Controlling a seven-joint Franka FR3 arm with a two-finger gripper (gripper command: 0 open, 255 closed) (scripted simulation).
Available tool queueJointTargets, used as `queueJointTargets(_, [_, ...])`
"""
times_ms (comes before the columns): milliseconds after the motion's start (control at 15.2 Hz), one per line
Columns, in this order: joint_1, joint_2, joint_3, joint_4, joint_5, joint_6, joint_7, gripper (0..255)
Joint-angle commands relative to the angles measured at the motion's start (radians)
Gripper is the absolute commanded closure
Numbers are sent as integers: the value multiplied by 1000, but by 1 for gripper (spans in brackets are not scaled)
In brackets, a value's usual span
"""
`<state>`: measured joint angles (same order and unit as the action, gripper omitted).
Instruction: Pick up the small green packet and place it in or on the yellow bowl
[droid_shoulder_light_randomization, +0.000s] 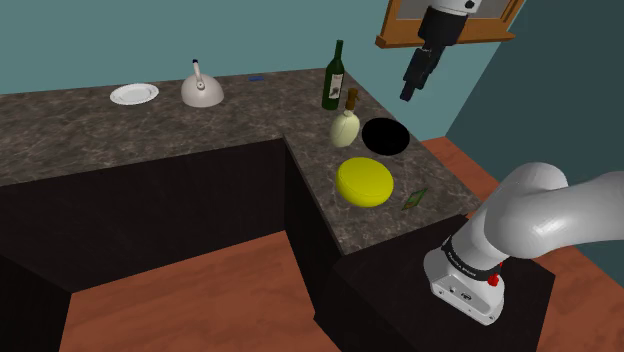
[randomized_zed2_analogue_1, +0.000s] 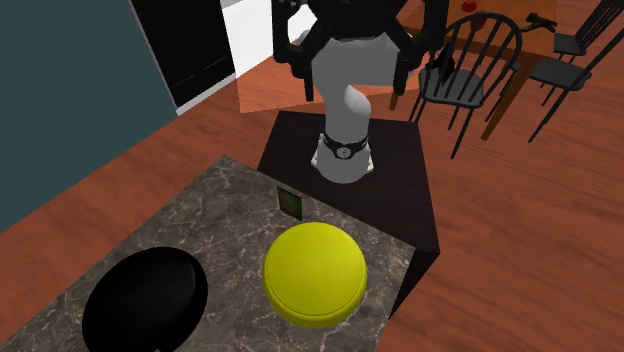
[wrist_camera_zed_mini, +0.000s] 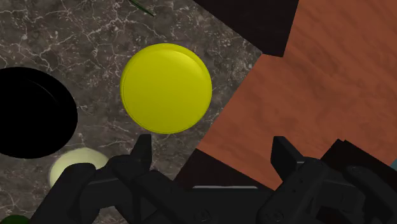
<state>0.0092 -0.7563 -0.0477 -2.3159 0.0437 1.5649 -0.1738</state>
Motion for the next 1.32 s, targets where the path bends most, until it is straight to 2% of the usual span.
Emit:
queueJointTargets(0, [0, 0, 0, 0, 0, 0, 0, 0])
queueJointTargets(660, [-39, 481, -121, 114, 3, -91, -67, 0])
queueJointTargets(1254, [-91, 894, -190, 197, 8, -180, -131, 0])
